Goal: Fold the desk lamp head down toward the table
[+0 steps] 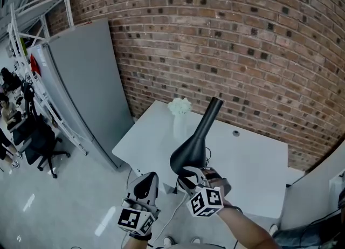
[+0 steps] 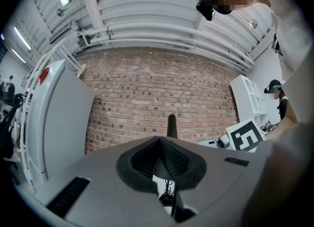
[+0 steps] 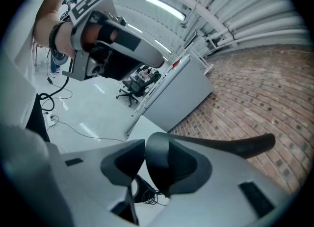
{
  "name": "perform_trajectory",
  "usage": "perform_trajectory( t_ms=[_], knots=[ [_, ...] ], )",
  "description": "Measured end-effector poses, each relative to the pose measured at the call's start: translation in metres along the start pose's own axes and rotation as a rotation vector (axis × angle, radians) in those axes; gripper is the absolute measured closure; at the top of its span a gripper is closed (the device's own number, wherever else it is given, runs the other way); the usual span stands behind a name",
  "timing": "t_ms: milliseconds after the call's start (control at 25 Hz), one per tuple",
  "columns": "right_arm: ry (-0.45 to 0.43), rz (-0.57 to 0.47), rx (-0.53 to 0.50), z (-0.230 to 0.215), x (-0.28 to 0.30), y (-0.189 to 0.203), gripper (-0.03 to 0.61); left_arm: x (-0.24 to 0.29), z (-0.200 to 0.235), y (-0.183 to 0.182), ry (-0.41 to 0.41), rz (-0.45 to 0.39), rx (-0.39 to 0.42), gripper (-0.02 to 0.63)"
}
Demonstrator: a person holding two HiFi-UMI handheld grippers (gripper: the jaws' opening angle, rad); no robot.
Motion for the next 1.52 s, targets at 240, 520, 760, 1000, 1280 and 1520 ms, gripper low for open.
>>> perform_trajectory(
  t_ms=[240, 520, 760, 1000, 1280, 1520],
  knots=[
    [0.000, 0.000, 0.037, -0.003, 0.007, 0.009, 0.427, 0.002, 0.003, 0.003, 0.003, 0.011, 0.000, 0.606],
    [-0.001, 0.015, 0.060, -0.006, 0.011, 0.017, 0.445, 0.004, 0.006, 0.005, -0.001, 0.024, -0.002, 0.606],
    [0.009, 0.017, 0.069, -0.006, 0.013, 0.018, 0.445, 0.005, 0.007, 0.007, 0.003, 0.033, -0.008, 0.606],
    [0.041, -0.059, 0.193, -0.005, 0.004, 0.015, 0.445, 0.004, 0.006, 0.011, 0.005, 0.040, -0.011, 0.606],
    [0.111, -0.175, 0.287, 0.001, -0.018, 0.002, 0.449, 0.002, 0.002, 0.017, 0.026, 0.044, -0.017, 0.606],
    [0.153, -0.199, 0.334, 0.010, -0.033, 0.008, 0.461, -0.001, -0.004, 0.023, 0.043, 0.052, -0.021, 0.606]
  ],
)
Point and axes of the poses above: the fingertips, and each gripper's own axes: x forward along the fingers, z to its left, y out of its underside, the point moved 10 cm from there along -x, backward along the fingers, and after that the axes turned 13 degrees about -y, right-handed, at the moved point
